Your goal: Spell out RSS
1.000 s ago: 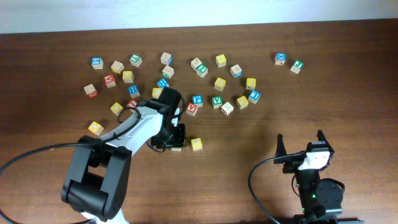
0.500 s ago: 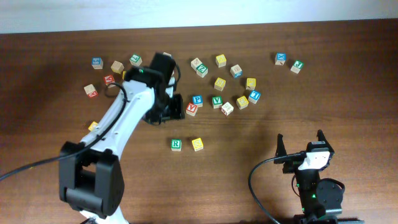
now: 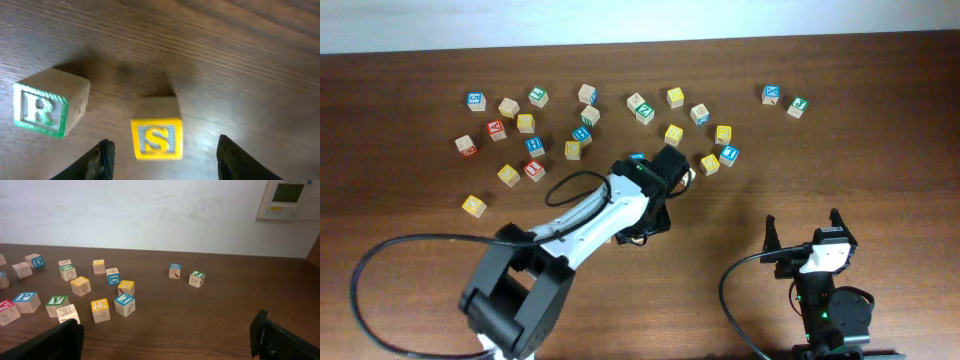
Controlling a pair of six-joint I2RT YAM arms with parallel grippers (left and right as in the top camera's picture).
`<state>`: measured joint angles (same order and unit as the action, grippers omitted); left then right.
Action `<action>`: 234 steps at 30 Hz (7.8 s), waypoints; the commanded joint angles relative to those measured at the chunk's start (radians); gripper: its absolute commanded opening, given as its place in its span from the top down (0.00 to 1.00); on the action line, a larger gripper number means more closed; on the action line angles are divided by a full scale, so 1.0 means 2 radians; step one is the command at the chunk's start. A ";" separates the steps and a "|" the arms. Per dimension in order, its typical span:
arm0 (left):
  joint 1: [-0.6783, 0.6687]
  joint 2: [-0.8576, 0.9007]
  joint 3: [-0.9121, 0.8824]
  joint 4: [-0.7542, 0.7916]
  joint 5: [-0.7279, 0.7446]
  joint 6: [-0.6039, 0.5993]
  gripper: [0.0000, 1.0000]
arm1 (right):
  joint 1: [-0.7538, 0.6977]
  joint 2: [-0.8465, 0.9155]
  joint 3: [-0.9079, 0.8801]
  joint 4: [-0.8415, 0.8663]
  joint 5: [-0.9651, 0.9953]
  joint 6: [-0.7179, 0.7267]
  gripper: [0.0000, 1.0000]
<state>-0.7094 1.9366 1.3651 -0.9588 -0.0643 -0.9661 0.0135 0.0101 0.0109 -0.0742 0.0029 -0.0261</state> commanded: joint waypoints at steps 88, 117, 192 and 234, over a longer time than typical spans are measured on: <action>0.497 0.016 0.300 -0.292 0.044 0.173 0.01 | -0.004 0.336 0.421 0.089 -0.323 0.125 0.02; 0.497 0.016 0.300 -0.292 0.044 0.173 0.01 | 0.206 1.139 0.959 -0.350 0.087 0.428 0.25; 0.497 0.016 0.300 -0.292 0.044 0.173 0.01 | 0.337 0.955 0.600 -0.293 -0.033 0.332 0.68; 0.347 0.016 0.109 -0.247 0.082 0.329 0.36 | 0.115 0.916 0.807 -0.644 -0.016 0.183 0.44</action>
<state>0.0673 1.9766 1.7203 -1.5444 0.1490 -0.3378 0.2317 1.8389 1.6699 -1.3750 -0.0006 0.3359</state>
